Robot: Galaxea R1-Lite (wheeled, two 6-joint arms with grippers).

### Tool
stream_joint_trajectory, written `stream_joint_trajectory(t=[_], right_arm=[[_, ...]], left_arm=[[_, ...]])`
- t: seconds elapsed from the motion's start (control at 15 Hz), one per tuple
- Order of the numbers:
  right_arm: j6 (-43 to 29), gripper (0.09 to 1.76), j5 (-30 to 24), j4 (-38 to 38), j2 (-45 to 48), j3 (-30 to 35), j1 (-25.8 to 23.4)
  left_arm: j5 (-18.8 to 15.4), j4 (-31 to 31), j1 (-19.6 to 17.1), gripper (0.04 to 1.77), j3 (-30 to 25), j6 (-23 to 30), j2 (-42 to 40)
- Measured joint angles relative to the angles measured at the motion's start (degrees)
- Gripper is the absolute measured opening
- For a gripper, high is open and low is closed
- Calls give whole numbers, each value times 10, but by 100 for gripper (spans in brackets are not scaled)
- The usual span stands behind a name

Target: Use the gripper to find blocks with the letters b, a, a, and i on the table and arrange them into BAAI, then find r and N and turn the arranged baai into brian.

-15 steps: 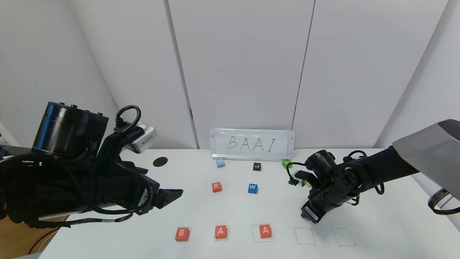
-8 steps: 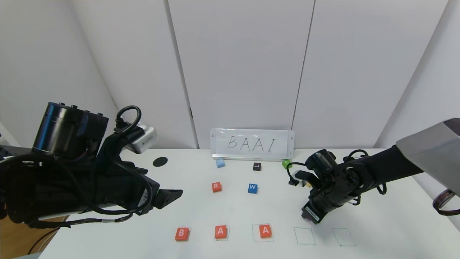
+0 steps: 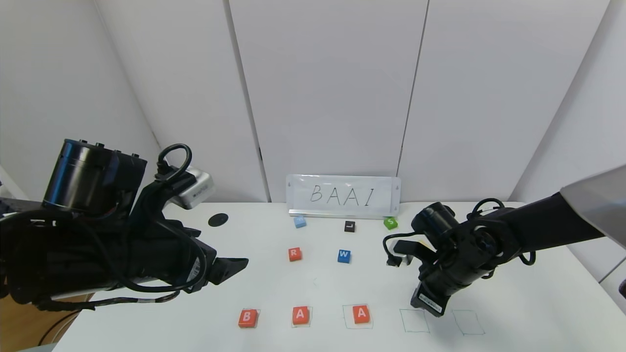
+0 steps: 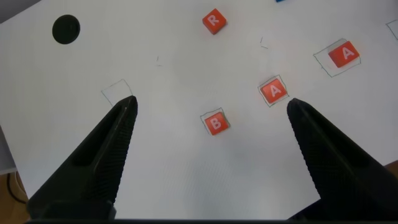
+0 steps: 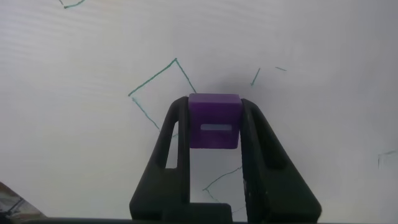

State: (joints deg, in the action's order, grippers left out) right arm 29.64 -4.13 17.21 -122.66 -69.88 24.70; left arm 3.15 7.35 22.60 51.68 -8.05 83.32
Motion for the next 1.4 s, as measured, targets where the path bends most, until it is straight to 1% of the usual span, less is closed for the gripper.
stream_joint_trajectory(t=[0.13, 0.2, 0.33, 0.47, 0.6, 0.73, 0.87, 1.07, 1.4], right_arm=[[39, 53, -3, 2, 1, 4, 1], [71, 53, -8, 9, 2, 5, 0], [148, 53, -37, 35, 5, 6, -5], [183, 53, -49, 50, 6, 6, -1], [226, 53, -50, 50, 2, 7, 3], [264, 53, -51, 49, -5, 8, 3], [269, 53, -65, 47, -12, 2, 4], [267, 53, -80, 44, -19, 0, 5], [268, 53, -83, 41, -24, 5, 6]], left_arm=[[1, 0, 0, 172, 0, -4, 1], [2, -1, -1, 172, 1, -4, 2], [3, -1, -4, 172, 3, -4, 3], [4, -1, -5, 172, 4, -4, 4], [15, -2, -5, 172, 6, -4, 6], [21, -30, -5, 172, 4, -4, 10], [24, -49, -3, 172, -5, -4, 15], [35, -51, 0, 172, -10, -4, 23], [35, -51, 7, 172, -18, -9, 27]])
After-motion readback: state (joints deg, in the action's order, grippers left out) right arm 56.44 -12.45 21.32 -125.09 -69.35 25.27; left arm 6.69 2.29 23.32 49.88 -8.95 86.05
